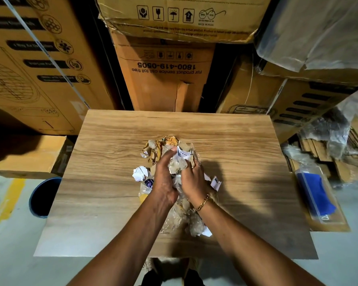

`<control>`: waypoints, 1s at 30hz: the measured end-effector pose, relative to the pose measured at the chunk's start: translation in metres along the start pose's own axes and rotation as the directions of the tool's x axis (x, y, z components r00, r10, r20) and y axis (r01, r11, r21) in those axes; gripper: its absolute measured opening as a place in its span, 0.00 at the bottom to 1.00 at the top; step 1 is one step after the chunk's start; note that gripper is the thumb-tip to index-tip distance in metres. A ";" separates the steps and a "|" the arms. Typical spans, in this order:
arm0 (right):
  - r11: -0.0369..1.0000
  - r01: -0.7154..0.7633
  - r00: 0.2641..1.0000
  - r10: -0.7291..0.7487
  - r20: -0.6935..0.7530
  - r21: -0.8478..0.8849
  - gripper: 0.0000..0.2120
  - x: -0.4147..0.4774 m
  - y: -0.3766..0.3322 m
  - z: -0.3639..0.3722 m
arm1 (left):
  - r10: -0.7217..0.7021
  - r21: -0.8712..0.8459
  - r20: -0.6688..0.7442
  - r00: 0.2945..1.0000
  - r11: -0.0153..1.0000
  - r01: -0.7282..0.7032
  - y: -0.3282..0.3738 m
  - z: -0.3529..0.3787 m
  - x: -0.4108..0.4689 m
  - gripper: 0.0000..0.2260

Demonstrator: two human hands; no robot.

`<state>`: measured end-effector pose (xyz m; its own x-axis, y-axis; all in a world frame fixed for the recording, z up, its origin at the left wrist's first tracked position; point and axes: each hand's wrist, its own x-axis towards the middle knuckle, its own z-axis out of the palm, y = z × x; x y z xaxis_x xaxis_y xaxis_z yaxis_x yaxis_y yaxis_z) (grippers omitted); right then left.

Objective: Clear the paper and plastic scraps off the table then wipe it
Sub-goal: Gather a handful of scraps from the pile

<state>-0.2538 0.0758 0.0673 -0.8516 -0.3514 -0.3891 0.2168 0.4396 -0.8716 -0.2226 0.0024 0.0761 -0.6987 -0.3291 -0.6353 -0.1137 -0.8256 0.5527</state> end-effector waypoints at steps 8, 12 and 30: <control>0.897 -0.158 0.985 0.115 0.128 0.413 0.38 0.005 0.004 -0.002 | -0.081 -0.044 0.013 0.997 0.996 0.082 0.017 0.005 0.005 0.18; 0.848 -0.200 0.959 0.066 0.275 0.492 0.40 0.007 0.008 -0.009 | -0.106 -0.078 0.091 0.990 0.991 0.113 0.028 0.007 0.006 0.24; 0.542 -0.500 0.866 0.326 0.380 0.675 0.22 0.023 0.001 -0.010 | -0.068 -0.099 0.169 0.983 0.991 0.085 0.027 0.003 0.010 0.21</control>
<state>-0.2775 0.0764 0.0601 -0.4855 -0.4748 -0.7340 0.8657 -0.1440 -0.4794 -0.2343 -0.0222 0.0867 -0.7984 -0.1903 -0.5713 -0.1026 -0.8919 0.4405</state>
